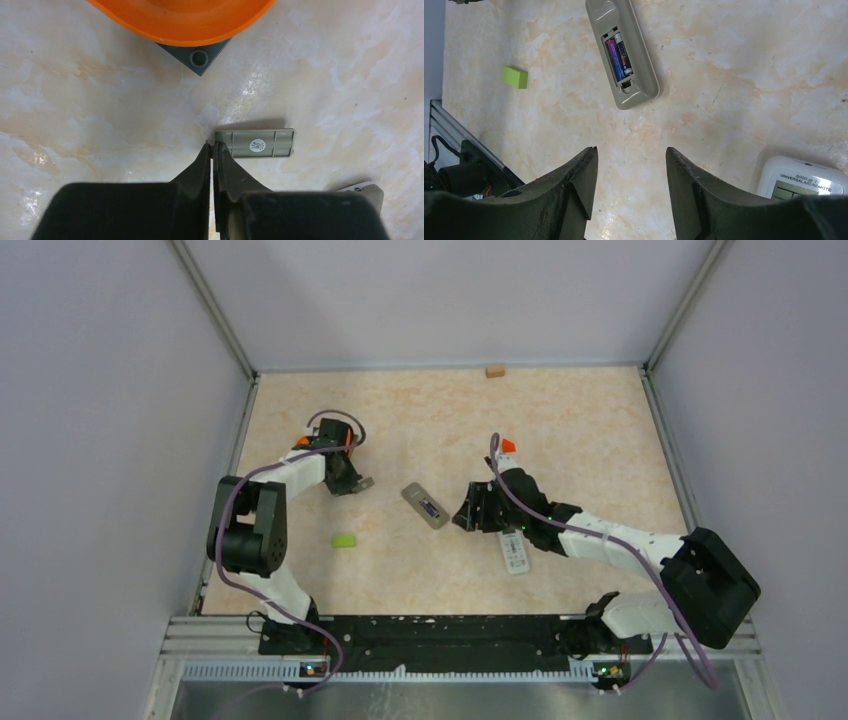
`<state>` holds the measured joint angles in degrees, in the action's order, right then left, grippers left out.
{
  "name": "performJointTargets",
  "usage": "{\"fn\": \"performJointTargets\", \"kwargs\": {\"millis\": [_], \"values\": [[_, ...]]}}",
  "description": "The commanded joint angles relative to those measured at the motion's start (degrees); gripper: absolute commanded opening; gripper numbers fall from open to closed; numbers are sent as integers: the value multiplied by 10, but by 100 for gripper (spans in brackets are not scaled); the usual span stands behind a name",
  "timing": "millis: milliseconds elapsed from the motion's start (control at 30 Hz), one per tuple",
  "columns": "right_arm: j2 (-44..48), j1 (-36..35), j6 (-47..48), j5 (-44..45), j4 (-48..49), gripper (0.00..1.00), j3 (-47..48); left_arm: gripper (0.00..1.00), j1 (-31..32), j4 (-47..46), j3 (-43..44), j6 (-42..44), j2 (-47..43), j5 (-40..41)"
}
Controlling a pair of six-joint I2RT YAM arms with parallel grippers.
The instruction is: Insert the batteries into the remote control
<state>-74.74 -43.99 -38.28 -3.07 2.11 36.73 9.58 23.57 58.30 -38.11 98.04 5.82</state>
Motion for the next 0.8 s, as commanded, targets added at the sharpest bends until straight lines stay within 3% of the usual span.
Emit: {"fn": "performJointTargets", "kwargs": {"millis": [0, 167, 333, 467, 600, 767], "values": [[7, 7, -5, 6, 19, 54, 3, 2, 2, 1, 15, 2, 12, 18], [21, 7, -2, 1, 18, 53, 1, 0, 2, -6, 13, 12, -9, -30], [57, 7, 14, -31, 47, 58, -1, 0, 4, -42, -3, 9, -62, -241], [93, 6, 16, -74, 138, 63, -15, 0, 26, -98, -25, -54, -109, -392], [145, 6, 26, -85, 236, 70, -34, 0, 43, -126, -29, -111, -170, -452], [190, 5, 98, -97, 330, 70, -43, 0, 47, -162, -32, -182, -214, -571]]}}
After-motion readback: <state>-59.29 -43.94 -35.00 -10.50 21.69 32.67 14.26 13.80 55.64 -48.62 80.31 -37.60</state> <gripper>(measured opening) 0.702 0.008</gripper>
